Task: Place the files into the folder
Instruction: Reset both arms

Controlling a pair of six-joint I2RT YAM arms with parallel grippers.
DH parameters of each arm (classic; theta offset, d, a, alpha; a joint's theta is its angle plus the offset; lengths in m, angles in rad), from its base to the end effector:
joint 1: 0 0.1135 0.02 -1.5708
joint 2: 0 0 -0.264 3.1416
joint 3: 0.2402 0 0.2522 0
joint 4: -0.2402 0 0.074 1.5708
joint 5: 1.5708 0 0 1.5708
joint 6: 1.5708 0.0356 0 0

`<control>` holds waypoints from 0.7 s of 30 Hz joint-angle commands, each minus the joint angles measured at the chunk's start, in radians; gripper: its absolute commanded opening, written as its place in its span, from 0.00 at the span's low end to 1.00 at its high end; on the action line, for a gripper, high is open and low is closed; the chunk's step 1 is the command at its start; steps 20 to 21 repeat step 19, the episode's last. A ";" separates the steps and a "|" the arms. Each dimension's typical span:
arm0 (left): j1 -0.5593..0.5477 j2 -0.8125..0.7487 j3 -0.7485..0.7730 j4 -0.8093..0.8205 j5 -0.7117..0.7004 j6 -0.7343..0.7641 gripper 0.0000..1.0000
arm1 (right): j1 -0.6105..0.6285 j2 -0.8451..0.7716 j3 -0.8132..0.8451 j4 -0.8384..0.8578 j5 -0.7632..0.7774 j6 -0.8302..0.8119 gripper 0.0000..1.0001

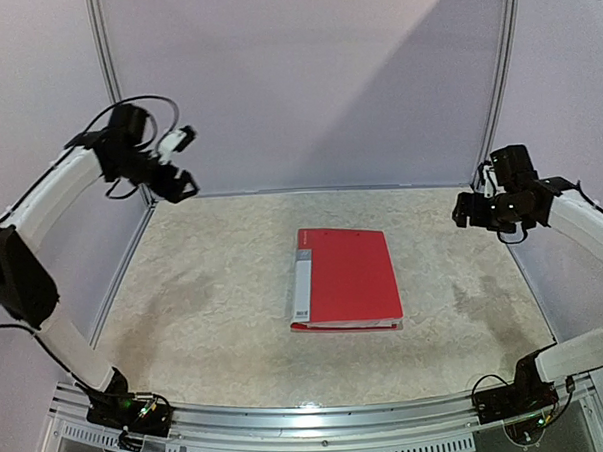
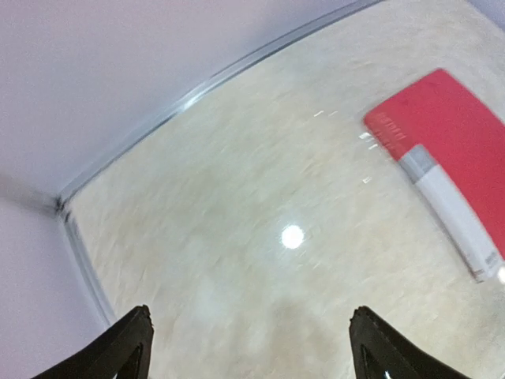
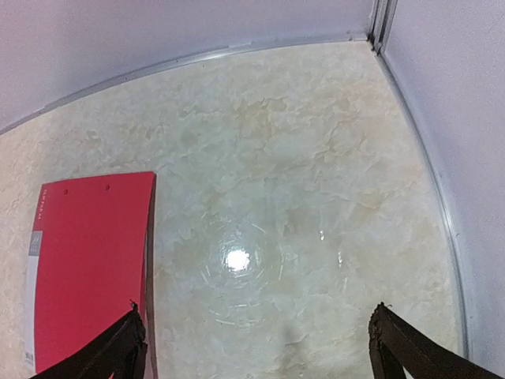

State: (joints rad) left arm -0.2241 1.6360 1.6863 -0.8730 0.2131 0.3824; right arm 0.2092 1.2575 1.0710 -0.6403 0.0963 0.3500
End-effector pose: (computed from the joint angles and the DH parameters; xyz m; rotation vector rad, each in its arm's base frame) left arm 0.3423 -0.0858 0.3694 0.8043 2.2366 -0.1795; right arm 0.2595 0.0516 0.2977 0.2136 2.3882 0.1471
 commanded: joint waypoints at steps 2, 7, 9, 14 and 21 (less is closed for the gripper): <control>0.304 -0.240 -0.450 0.189 -0.003 -0.059 0.90 | -0.002 -0.211 -0.198 0.116 0.093 -0.097 0.99; 0.376 -0.463 -0.832 0.394 -0.063 -0.065 0.96 | -0.002 -0.388 -0.413 0.293 0.070 -0.031 0.99; 0.374 -0.540 -0.958 0.490 -0.041 -0.099 0.99 | -0.002 -0.462 -0.489 0.345 0.086 -0.008 0.99; 0.373 -0.644 -1.198 0.796 -0.181 -0.308 1.00 | -0.002 -0.639 -0.670 0.444 0.138 0.014 0.99; 0.369 -0.658 -1.264 0.854 -0.155 -0.327 0.99 | -0.002 -0.871 -0.814 0.508 0.173 0.004 0.99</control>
